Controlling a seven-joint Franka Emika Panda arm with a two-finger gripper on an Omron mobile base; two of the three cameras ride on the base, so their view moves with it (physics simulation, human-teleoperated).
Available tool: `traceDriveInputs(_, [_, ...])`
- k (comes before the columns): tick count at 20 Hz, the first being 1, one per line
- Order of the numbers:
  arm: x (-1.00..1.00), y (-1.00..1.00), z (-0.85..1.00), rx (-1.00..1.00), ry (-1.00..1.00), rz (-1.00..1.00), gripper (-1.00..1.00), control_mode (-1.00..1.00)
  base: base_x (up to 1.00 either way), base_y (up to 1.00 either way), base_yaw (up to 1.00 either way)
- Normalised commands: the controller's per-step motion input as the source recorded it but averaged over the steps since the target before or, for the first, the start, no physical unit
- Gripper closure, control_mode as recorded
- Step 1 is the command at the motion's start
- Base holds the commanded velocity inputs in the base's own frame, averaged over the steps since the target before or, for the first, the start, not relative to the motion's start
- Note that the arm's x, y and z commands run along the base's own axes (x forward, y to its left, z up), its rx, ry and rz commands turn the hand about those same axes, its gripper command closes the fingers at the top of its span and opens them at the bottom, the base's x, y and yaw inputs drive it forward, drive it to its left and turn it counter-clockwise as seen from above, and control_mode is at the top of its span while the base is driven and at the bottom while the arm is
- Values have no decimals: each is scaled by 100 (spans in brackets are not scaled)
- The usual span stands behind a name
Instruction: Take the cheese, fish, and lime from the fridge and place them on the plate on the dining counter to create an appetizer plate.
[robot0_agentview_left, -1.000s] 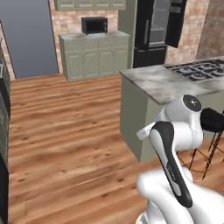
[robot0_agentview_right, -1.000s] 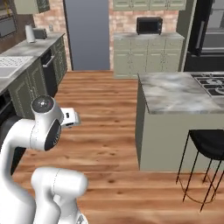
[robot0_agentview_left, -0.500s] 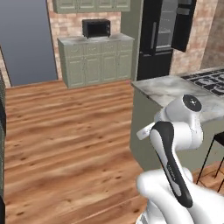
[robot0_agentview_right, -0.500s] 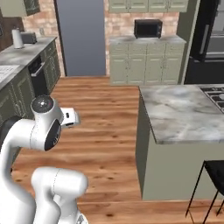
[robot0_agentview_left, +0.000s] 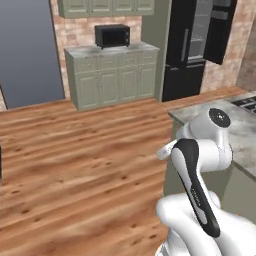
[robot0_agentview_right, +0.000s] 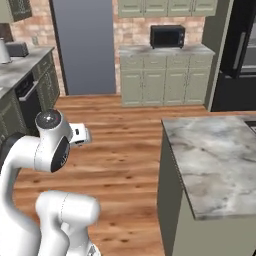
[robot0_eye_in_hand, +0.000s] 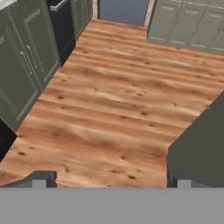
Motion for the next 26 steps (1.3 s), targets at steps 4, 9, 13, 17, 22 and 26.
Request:
traceDriveInputs(4, [0, 0, 0, 0, 0, 0, -100, 100, 100, 33, -8])
traceDriveInputs(9, [0, 0, 0, 0, 0, 0, -100, 100, 100, 39, -12])
traceDriveInputs(13, [0, 0, 0, 0, 0, 0, -100, 100, 100, 35, -14])
traceDriveInputs(17, [0, 0, 0, 0, 0, 0, -100, 100, 100, 38, -21])
traceDriveInputs(22, [0, 0, 0, 0, 0, 0, -100, 100, 100, 33, -40])
traceDriveInputs(26, [0, 0, 0, 0, 0, 0, -100, 100, 100, 26, -48])
